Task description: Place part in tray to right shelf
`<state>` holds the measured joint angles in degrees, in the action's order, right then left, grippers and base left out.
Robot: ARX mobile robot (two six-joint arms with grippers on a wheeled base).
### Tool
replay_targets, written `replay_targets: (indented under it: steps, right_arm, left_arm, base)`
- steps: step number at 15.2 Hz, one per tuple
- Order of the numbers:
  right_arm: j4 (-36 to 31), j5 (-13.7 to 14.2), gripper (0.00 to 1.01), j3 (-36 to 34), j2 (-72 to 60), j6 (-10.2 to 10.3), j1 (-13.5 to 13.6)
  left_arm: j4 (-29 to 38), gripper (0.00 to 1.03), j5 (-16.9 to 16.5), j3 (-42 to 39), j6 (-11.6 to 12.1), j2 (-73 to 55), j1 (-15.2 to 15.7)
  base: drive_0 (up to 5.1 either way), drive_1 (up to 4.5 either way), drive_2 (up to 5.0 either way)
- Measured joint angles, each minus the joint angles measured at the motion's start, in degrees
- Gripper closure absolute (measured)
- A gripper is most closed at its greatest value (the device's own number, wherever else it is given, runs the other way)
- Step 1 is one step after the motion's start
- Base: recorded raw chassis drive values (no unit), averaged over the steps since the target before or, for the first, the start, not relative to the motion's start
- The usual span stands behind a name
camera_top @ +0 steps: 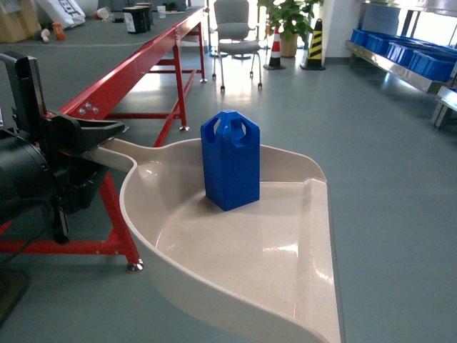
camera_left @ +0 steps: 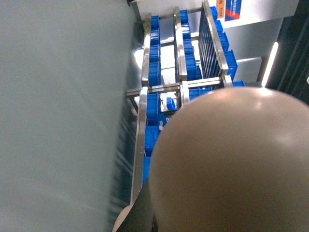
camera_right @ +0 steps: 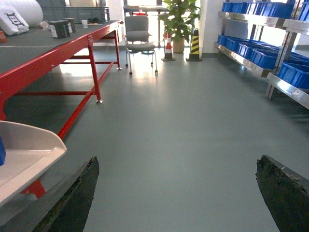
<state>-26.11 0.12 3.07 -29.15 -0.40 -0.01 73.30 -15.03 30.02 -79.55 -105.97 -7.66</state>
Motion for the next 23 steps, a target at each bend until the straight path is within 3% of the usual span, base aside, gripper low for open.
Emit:
replay_targets:
  steps: [23]
  right_arm:
    - [0.13, -0.04, 0.03, -0.02, 0.00, -0.02, 0.00]
  left_arm:
    - [-0.39, 0.88, 0.59, -0.09, 0.02, 0.00, 0.70]
  base:
    - [0.1, 4.28, -4.1]
